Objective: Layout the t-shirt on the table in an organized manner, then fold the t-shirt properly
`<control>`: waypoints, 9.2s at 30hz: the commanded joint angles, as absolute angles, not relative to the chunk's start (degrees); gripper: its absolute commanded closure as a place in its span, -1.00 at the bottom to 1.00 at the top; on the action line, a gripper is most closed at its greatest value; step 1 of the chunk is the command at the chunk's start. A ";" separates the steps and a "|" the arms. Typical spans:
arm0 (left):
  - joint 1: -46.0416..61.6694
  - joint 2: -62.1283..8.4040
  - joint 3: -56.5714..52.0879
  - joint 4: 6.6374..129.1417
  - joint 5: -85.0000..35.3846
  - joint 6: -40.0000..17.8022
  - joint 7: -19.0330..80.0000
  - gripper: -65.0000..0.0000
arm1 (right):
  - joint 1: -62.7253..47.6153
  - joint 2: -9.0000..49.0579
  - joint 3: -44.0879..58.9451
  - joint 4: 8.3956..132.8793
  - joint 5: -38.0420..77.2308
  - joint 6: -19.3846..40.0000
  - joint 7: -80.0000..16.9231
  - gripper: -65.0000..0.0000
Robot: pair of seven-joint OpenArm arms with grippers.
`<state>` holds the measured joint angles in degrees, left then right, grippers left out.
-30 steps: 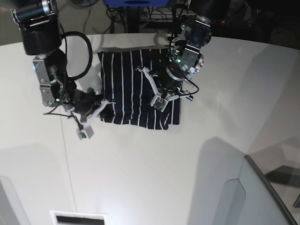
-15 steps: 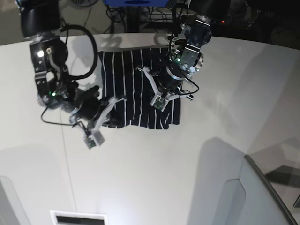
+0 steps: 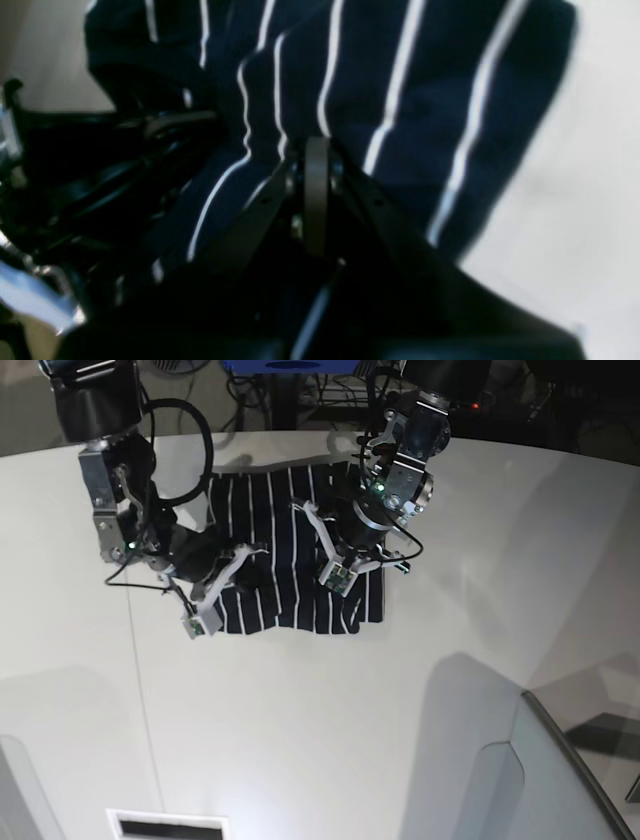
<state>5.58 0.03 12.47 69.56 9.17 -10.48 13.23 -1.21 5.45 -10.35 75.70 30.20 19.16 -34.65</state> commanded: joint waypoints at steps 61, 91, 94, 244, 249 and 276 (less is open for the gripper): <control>15.78 -9.01 -4.53 81.63 -38.29 -20.53 24.13 -0.30 | -14.55 12.53 -10.15 93.49 36.00 19.91 -33.80 1.00; 0.31 -10.42 8.75 66.33 -18.42 -21.23 32.48 1.00 | -14.64 14.37 -10.07 93.41 36.00 20.00 -33.63 1.00; -2.24 -13.14 12.88 67.74 -10.07 -21.32 34.07 1.00 | -14.64 14.46 -10.07 93.41 36.00 20.00 -33.63 1.00; -4.09 -2.24 0.31 66.86 -7.52 -20.88 14.02 1.00 | 7.96 11.21 -2.51 63.96 35.91 25.10 -32.48 1.00; -7.60 -0.22 0.31 60.97 -7.52 -20.88 13.93 1.00 | 10.77 12.09 -2.51 54.55 35.91 25.19 -28.44 1.00; 47.78 -7.25 -6.73 102.46 -7.52 -18.51 -0.40 1.00 | -35.38 30.02 -2.59 106.15 12.18 25.10 -25.19 1.00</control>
<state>47.13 -7.38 -6.92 101.56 -6.96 -17.91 1.37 -35.03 29.32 -2.85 105.34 11.51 24.97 -25.76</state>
